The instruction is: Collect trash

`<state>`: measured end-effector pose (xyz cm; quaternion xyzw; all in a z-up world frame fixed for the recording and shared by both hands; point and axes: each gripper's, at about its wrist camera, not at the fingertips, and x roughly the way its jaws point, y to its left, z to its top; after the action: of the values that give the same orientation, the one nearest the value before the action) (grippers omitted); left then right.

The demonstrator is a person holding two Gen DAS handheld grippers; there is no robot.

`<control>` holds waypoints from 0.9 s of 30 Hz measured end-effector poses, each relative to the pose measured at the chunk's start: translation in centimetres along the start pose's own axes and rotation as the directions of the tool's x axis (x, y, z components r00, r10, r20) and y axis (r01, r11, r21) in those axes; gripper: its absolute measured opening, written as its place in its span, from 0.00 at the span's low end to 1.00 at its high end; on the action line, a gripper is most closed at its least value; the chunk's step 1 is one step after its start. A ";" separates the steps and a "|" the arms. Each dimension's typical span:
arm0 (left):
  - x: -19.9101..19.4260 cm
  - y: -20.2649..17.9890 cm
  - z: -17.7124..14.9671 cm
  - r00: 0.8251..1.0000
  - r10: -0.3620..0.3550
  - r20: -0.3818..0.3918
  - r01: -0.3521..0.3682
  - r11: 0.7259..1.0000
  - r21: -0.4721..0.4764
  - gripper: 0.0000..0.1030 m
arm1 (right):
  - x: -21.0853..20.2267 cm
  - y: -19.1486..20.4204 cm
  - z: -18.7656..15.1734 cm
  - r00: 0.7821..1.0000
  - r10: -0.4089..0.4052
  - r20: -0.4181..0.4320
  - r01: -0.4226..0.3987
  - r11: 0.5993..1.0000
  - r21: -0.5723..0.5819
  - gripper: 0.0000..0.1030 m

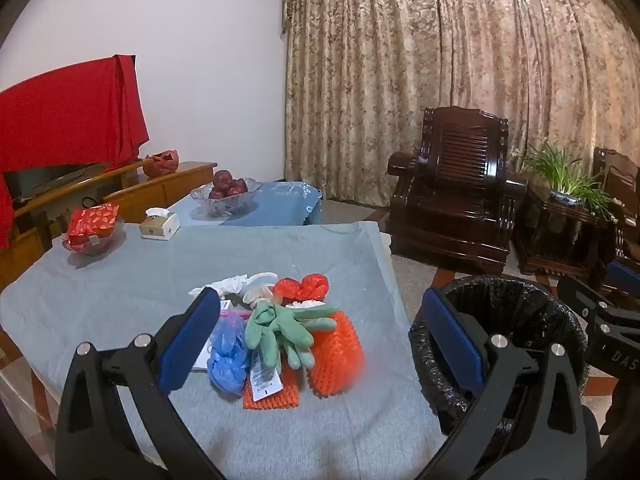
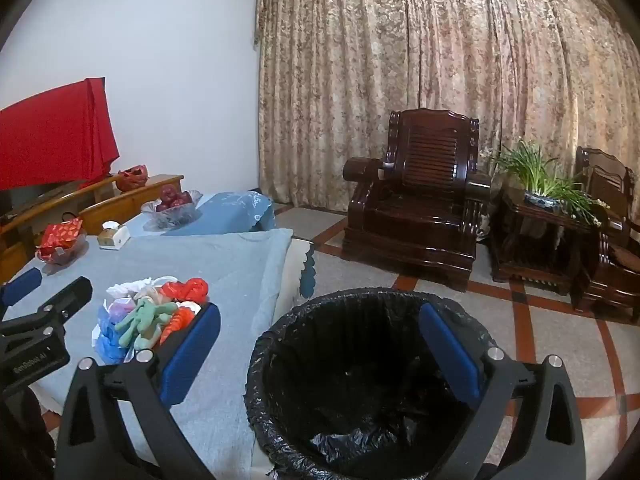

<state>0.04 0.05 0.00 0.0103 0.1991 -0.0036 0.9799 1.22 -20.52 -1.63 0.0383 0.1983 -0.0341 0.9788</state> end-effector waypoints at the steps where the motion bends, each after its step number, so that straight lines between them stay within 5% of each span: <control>1: 0.0 0.0 0.0 1.000 -0.001 0.000 0.001 1.000 0.001 0.95 | 0.1 0.0 0.0 1.000 0.000 -0.007 0.000 1.000 0.002 0.94; 27: 0.0 0.0 0.0 1.000 0.000 0.000 0.000 1.000 0.000 0.95 | 0.3 0.1 0.0 1.000 0.001 -0.010 -0.001 1.000 0.001 0.94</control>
<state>0.03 0.04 0.00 0.0103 0.1990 -0.0037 0.9799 1.49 -20.39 -1.75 0.0390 0.2030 -0.0334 0.9778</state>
